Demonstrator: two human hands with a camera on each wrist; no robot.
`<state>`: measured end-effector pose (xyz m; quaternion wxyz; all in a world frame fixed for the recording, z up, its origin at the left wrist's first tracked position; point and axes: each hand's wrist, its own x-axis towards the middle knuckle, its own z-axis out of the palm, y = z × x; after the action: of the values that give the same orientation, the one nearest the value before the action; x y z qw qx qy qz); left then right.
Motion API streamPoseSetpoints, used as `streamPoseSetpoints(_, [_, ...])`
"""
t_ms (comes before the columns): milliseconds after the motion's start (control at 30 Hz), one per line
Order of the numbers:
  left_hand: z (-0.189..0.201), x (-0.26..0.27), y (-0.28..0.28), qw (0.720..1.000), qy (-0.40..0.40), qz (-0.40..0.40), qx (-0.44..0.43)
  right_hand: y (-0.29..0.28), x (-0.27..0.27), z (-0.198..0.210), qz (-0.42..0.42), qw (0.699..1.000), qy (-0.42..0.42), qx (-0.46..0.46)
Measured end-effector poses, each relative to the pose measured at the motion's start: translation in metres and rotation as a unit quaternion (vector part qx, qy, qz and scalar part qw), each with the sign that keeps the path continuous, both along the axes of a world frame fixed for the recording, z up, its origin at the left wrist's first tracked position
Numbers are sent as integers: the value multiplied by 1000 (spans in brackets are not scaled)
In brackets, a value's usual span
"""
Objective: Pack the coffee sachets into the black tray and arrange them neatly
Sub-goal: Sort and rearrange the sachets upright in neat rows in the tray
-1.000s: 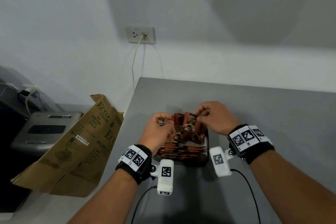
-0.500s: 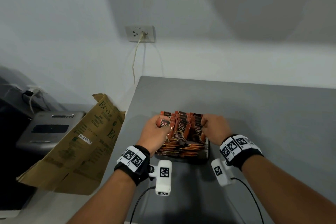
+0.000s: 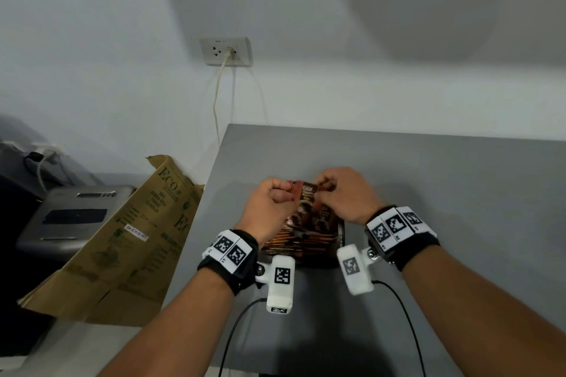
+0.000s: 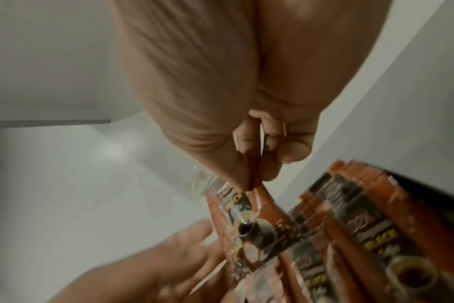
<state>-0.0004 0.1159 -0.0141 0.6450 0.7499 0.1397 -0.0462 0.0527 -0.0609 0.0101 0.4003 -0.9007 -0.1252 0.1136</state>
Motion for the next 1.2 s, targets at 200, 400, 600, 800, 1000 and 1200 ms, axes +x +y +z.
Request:
streamPoseSetpoints(200, [-7,-6,23,998,20,29,56,-22,2,-28,-7,993,41,-107])
streamPoseSetpoints(400, [-10,-14,32,995,38,24,84,-15,-4,-53,-38,988,9,-149])
streamPoseSetpoints(600, [-16,-23,42,990,55,-25,129,-13,-11,-56,-52,985,-29,-164])
streamPoseSetpoints(800, [-20,-28,46,979,47,-74,182,-5,-22,-23,104,987,-4,-120])
streamPoseSetpoints(1000, [-18,-21,48,968,45,-124,212,-10,-25,-30,183,962,33,-200])
streamPoseSetpoints(1200, [-19,-14,53,966,52,-148,208,-15,-25,-35,171,967,19,-189])
